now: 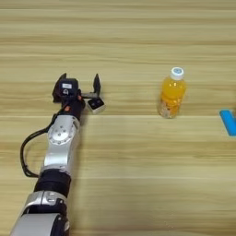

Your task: Move the objects on the table

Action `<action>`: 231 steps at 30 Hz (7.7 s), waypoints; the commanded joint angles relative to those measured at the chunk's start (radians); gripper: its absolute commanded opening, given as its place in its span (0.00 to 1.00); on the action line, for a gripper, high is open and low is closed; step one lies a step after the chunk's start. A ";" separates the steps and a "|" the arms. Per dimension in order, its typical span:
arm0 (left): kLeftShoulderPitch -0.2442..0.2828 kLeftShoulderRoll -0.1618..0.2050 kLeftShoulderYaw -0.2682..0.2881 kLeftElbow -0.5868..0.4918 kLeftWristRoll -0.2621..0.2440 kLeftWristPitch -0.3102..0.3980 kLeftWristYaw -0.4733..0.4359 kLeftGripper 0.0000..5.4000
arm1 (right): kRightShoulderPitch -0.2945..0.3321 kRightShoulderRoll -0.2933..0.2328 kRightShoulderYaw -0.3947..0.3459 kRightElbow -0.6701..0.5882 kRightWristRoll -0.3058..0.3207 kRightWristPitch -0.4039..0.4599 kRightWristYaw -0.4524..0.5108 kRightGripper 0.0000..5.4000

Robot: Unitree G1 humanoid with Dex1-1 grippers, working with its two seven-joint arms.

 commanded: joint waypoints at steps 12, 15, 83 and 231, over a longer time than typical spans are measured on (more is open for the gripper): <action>-0.014 0.003 -0.001 0.011 0.006 -0.005 0.000 1.00 | -0.064 -0.014 -0.002 0.119 0.005 -0.098 -0.002 0.99; -0.013 0.003 -0.001 0.011 0.006 -0.006 -0.001 1.00 | -0.068 -0.013 -0.004 0.132 0.008 -0.110 -0.002 0.99; -0.015 0.001 -0.002 0.013 0.009 -0.010 0.004 1.00 | 0.068 0.174 0.267 -0.195 -0.016 -0.003 0.065 0.77; -0.013 0.009 0.007 0.004 0.004 -0.007 -0.002 1.00 | 0.217 0.114 0.039 -0.463 0.121 0.142 0.051 0.72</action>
